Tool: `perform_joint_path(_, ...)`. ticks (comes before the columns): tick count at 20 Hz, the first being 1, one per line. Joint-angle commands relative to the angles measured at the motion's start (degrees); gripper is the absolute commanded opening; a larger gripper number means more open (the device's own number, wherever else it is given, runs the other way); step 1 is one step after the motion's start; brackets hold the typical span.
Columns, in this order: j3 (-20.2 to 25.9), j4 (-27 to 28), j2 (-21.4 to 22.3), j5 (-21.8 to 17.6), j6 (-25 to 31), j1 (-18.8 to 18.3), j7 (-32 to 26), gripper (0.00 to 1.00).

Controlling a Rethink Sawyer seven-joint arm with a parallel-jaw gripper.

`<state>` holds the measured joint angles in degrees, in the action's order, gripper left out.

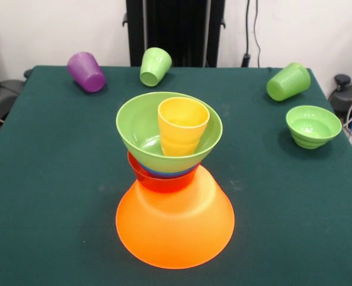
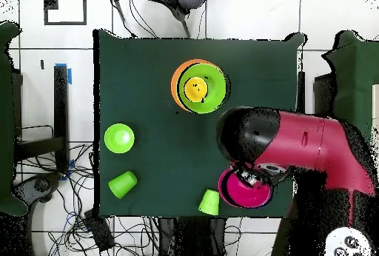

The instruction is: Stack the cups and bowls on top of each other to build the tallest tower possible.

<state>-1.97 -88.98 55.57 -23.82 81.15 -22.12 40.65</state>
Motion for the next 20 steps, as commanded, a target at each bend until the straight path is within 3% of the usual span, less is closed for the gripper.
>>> perform_joint_path(1,9.55,-7.1,4.37,4.8,-4.14,-8.38,-21.61,0.0)
perform_joint_path(6,12.22,-8.98,4.74,5.3,-5.54,-9.03,-17.83,0.0)
perform_joint_path(12,14.22,-13.55,4.81,7.21,-11.71,-8.3,-9.53,0.0)
perform_joint_path(20,14.89,-16.49,4.68,8.74,-16.93,-7.97,-4.46,0.0)
